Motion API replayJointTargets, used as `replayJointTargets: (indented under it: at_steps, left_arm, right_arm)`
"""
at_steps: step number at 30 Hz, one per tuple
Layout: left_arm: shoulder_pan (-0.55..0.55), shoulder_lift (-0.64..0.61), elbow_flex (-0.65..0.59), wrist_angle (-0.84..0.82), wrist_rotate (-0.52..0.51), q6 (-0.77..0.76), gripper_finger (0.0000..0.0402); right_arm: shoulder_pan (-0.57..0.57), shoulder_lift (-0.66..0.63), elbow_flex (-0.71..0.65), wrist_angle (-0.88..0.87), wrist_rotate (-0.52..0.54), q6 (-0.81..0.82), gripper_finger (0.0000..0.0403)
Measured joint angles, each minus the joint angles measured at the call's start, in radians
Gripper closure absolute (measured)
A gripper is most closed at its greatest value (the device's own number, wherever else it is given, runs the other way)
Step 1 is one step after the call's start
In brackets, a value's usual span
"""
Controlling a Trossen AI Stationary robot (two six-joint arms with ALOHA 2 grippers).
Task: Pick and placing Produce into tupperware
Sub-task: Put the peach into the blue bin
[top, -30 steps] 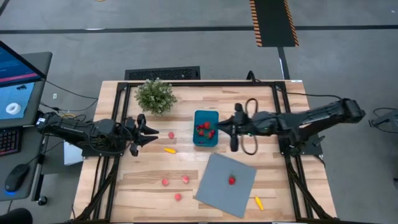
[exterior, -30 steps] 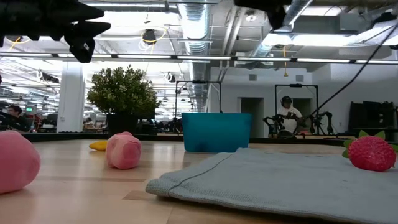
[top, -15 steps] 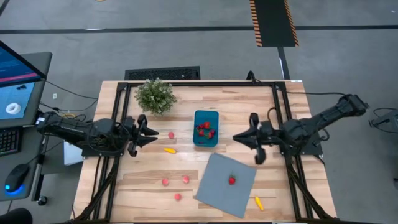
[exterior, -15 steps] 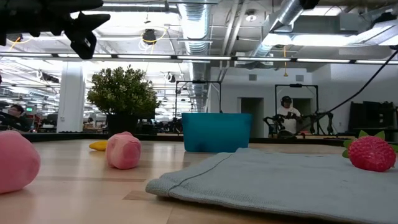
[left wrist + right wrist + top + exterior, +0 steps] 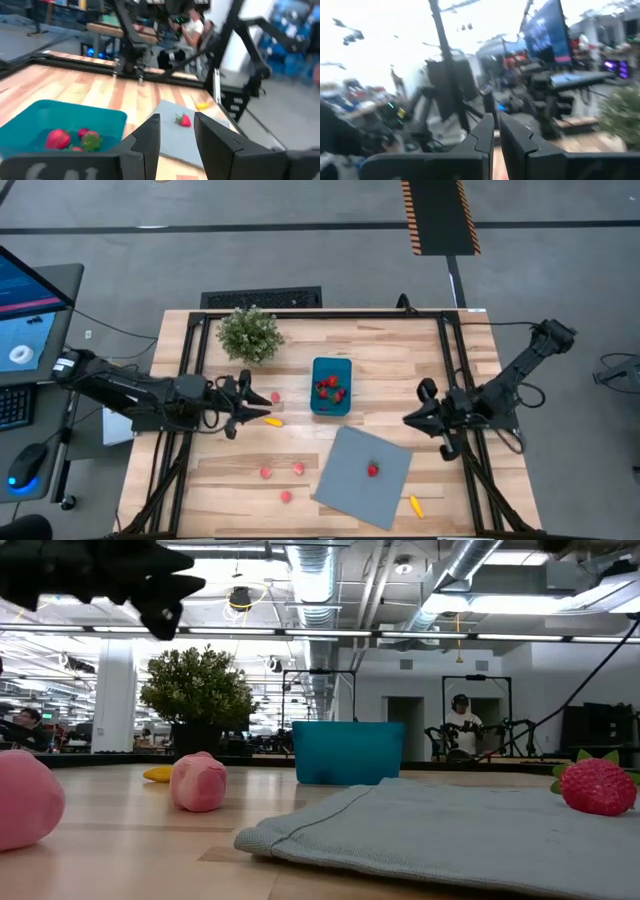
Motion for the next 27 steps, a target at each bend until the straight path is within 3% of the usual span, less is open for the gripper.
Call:
replayJointTargets:
  at_steps: [7,13,19,27]
  left_arm:
    - [0.001,0.248,0.154,-0.014,0.093,0.122,0.0293]
    - [0.033,0.489,0.344,-0.136,0.105,0.141,0.0293]
    - [0.018,0.732,0.523,-0.165,0.232,0.250,0.0293]
    - [0.015,0.993,0.826,-0.417,0.249,0.366,0.0293]
  right_arm:
    - [0.113,-0.020,-0.046,0.166,-0.007,-0.123,0.0351]
    - [0.156,-0.016,-0.050,0.167,0.015,-0.119,0.0351]
    - [0.199,-0.018,-0.050,0.152,0.015,-0.122,0.0351]
    - [0.241,-0.014,-0.049,0.151,0.015,-0.123,0.0351]
